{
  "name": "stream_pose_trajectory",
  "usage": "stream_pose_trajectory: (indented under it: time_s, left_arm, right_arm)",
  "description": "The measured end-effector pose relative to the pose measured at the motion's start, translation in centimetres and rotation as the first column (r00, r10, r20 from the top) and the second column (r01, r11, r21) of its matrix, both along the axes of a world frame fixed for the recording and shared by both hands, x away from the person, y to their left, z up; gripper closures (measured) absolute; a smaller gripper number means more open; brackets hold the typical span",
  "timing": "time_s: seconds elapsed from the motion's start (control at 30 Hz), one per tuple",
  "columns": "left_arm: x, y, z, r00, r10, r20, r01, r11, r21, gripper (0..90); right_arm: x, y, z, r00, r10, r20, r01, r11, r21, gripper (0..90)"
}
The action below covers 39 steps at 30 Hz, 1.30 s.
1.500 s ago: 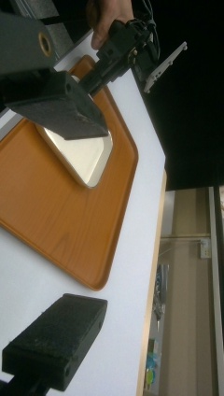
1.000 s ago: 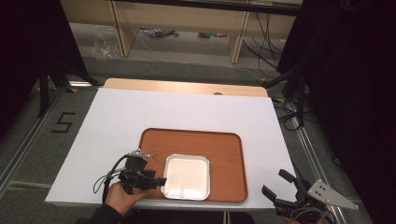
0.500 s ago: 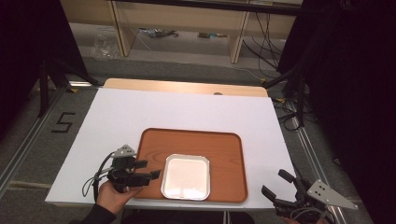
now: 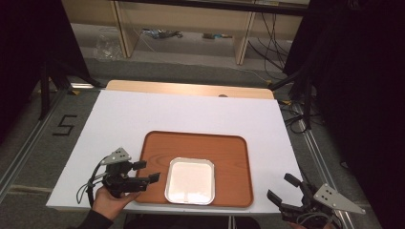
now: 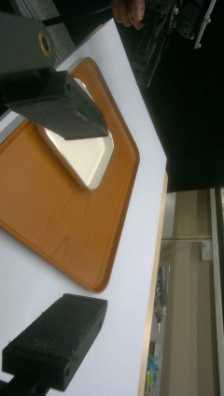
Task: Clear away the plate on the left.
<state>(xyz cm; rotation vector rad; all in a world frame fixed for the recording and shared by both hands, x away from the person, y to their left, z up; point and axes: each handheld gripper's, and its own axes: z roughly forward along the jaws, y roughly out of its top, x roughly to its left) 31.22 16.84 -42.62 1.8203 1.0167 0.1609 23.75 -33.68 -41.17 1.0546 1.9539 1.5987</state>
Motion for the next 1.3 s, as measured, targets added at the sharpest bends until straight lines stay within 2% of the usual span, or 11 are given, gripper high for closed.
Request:
stream_pose_trajectory:
  time_s: [0.17, 0.5, 0.6, 0.63, 0.67, 0.7, 0.8, 1.17, 1.2, 1.23, 1.3]
  left_arm:
    - [-0.4, 0.3, 0.2, 0.9991, 0.028, 0.033, -0.028, 0.9996, 0.004, 17.7]
    - [-1.5, 1.4, 0.5, 0.9965, 0.043, 0.072, -0.042, 0.9991, -0.004, 17.4]
    - [-1.7, 1.7, 0.6, 0.9955, 0.044, 0.084, -0.044, 0.999, -0.004, 17.5]
    - [-1.7, 1.7, 0.6, 0.9955, 0.044, 0.084, -0.044, 0.999, -0.004, 17.5]
    - [-1.9, 1.9, 0.6, 0.9952, 0.049, 0.085, -0.049, 0.9988, -0.004, 17.5]
    - [-2.0, 2.0, 0.7, 0.9948, 0.066, 0.077, -0.065, 0.9978, -0.011, 17.4]
    - [-2.2, 2.2, 0.7, 0.9942, 0.07, 0.082, -0.069, 0.9973, -0.026, 17.3]
    - [-3.4, 3.1, 0.9, 0.9922, 0.077, 0.098, -0.076, 0.997, -0.013, 17.5]
    - [-3.4, 3.2, 0.9, 0.9921, 0.067, 0.107, -0.066, 0.9978, -0.006, 17.5]
    - [-3.5, 3.2, 0.8, 0.9923, 0.067, 0.104, -0.067, 0.9978, -0.006, 17.5]
    - [-3.7, 3.2, 0.8, 0.9928, 0.078, 0.091, -0.078, 0.9969, -0.005, 17.5]
  right_arm:
    - [0.2, -0.1, -0.1, 0.9989, -0.015, 0.045, 0.017, 0.999, -0.028, 15.3]
    - [0.1, 0.0, -0.1, 0.9998, -0.005, 0.022, 0.006, 1.0, -0.022, 15.3]
    - [0.1, -0.1, -0.1, 0.9994, -0.006, 0.034, 0.007, 1.0, -0.031, 15.3]
    - [0.1, 0.0, -0.1, 0.9993, -0.008, 0.036, 0.009, 0.999, -0.031, 15.3]
    - [0.0, 0.2, 0.0, 1.0, -0.009, -0.004, 0.009, 1.0, -0.005, 15.3]
    - [-0.1, 0.2, 0.0, 0.9999, -0.007, -0.01, 0.006, 1.0, -0.004, 15.3]
    - [0.1, 0.0, -0.1, 0.9995, -0.002, 0.032, 0.003, 0.999, -0.033, 15.3]
    - [0.0, 0.3, -0.1, 0.9997, 0.012, -0.023, -0.012, 1.0, -0.006, 15.3]
    - [0.0, 0.3, -0.1, 0.9997, 0.012, -0.021, -0.012, 1.0, -0.006, 15.3]
    - [0.1, 0.1, -0.1, 0.9999, 0.006, 0.009, -0.006, 0.999, -0.037, 15.3]
    - [0.1, 0.1, -0.1, 0.9999, 0.007, 0.013, -0.006, 0.999, -0.037, 15.3]
